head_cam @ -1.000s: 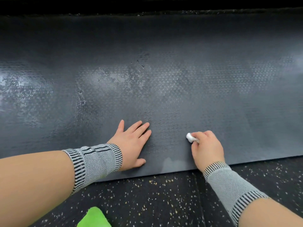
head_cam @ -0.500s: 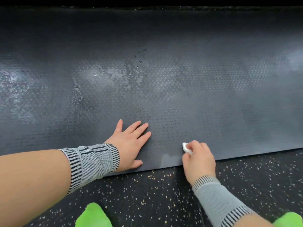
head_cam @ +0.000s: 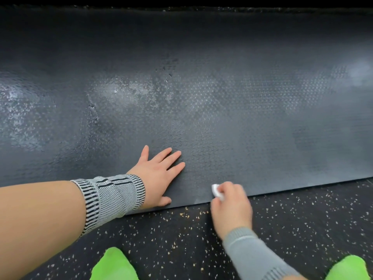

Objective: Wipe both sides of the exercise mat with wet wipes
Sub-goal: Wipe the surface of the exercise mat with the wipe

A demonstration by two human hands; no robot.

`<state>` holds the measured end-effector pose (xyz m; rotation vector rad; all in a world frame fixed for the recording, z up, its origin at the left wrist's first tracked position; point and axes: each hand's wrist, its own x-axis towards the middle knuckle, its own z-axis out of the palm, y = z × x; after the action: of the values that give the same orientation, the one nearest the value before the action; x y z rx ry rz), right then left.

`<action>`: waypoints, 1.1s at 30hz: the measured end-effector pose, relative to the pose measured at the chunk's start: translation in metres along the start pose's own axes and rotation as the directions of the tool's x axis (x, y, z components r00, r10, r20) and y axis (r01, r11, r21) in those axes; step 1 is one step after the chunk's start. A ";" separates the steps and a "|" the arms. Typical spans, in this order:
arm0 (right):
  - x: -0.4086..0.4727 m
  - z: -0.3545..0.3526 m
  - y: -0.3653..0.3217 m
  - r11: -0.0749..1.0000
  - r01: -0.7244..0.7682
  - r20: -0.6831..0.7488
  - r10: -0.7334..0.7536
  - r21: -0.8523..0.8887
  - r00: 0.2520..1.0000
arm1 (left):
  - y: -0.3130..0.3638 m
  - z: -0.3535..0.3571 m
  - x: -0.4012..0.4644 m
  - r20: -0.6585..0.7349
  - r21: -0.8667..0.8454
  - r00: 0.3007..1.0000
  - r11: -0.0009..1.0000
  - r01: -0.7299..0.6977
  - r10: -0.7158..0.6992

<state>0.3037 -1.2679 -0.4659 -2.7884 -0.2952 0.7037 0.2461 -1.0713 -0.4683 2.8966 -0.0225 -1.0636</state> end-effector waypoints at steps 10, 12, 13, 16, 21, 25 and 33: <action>0.027 -0.024 0.040 0.973 -0.228 -0.122 0.231 0.043 0.965 | -0.012 0.003 -0.006 0.021 -0.013 0.998 0.998 0.065 -0.065; 0.015 -0.012 0.014 0.989 -0.146 -0.063 0.148 0.038 0.987 | -0.014 0.001 -0.007 0.022 -0.015 0.997 0.997 0.078 -0.078; 0.006 -0.001 -0.002 0.998 -0.055 -0.018 0.056 0.034 0.998 | -0.016 0.001 -0.008 0.024 -0.015 0.996 0.996 0.085 -0.085; -0.018 0.030 -0.041 0.962 0.271 0.102 -0.273 0.034 0.957 | -0.021 0.002 -0.011 0.028 -0.030 0.994 0.994 0.106 -0.105; 0.007 0.014 -0.017 0.981 0.193 0.045 -0.192 -0.018 0.980 | -0.032 0.009 -0.018 0.019 -0.046 0.988 0.987 0.152 -0.152; 0.009 0.008 -0.017 0.995 0.093 -0.011 -0.093 -0.024 0.996 | -0.041 0.011 -0.020 0.008 -0.060 0.982 0.981 0.187 -0.187; -0.011 0.041 -0.057 0.883 0.468 0.182 -0.454 -0.040 0.872 | -0.056 0.013 -0.027 0.021 -0.069 0.967 0.965 0.253 -0.252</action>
<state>0.2661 -1.2085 -0.4796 -2.5731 -1.0065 0.8130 0.2170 -1.0151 -0.4640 2.8838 0.3873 -1.0903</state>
